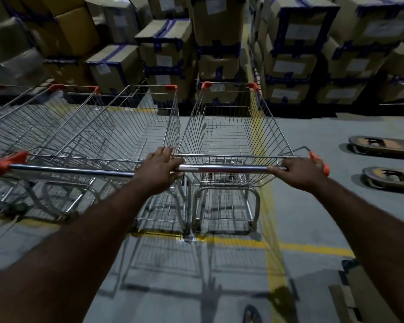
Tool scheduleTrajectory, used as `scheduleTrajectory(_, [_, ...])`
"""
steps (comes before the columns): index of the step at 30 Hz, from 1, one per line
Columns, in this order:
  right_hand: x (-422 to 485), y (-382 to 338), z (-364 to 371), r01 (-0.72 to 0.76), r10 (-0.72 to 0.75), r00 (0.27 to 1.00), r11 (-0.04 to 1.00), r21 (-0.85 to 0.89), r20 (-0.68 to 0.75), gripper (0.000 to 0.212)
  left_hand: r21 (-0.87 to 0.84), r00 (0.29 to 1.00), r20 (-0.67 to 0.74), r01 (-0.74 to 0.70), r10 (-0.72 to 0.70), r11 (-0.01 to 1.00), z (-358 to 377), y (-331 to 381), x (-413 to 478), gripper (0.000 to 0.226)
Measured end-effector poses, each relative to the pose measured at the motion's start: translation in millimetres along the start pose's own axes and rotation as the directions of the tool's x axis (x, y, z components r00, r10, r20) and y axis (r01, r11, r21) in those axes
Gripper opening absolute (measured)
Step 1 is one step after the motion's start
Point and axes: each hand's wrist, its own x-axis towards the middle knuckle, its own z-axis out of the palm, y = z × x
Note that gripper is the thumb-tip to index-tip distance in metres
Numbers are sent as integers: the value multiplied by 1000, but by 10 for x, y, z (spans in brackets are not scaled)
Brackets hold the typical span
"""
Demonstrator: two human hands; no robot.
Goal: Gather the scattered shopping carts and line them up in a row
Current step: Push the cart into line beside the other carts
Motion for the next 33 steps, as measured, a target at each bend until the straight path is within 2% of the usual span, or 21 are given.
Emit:
scheduleTrajectory(3, [-58, -2, 22, 8, -8, 1000, 1000, 10, -2, 76, 10, 1000, -27, 6, -5, 1000, 58, -20, -55, 51])
scheduleTrajectory(5, [-99, 15, 29, 4, -4, 1000, 1000, 24, -4, 80, 33, 999, -45, -27, 28, 999, 110, -35, -87, 55])
scheduleTrajectory(7, [-127, 30, 43, 8, -8, 1000, 1000, 21, -25, 74, 53, 996, -64, -57, 60, 997, 139, -40, -116, 57])
scheduleTrajectory(10, [-142, 46, 65, 12, -12, 999, 1000, 20, -29, 72, 39, 991, -108, -80, 83, 996, 125, -57, -128, 44])
scheduleTrajectory(15, [-188, 2, 49, 0, 0, 1000, 1000, 18, 9, 67, -82, 984, -164, -82, 68, 993, 39, -92, -154, 24])
scheduleTrajectory(17, [-207, 48, -14, 20, -21, 999, 999, 26, 32, 75, -69, 986, -153, -83, 72, 994, 61, -113, -163, 26])
scheduleTrajectory(20, [-273, 168, -61, 44, -42, 998, 998, -50, 42, 102, -44, 981, -174, -90, 81, 995, 127, -148, -149, 33])
scheduleTrajectory(22, [-335, 183, -26, -16, 19, 1000, 985, -170, 16, 94, -42, 977, -198, -94, 84, 995, 137, -133, -141, 33])
scheduleTrajectory(24, [-356, 156, 15, -75, 77, 997, 977, -200, 3, 86, -40, 972, -218, -101, 90, 994, 134, -117, -137, 30])
scheduleTrajectory(27, [-351, 144, 6, -81, 85, 996, 983, -162, 14, 97, -47, 969, -229, -111, 98, 993, 138, -117, -139, 28])
scheduleTrajectory(33, [-427, 126, 33, -88, 87, 996, 989, -119, -11, 104, -71, 963, -246, -130, 109, 989, 153, -124, -152, 22])
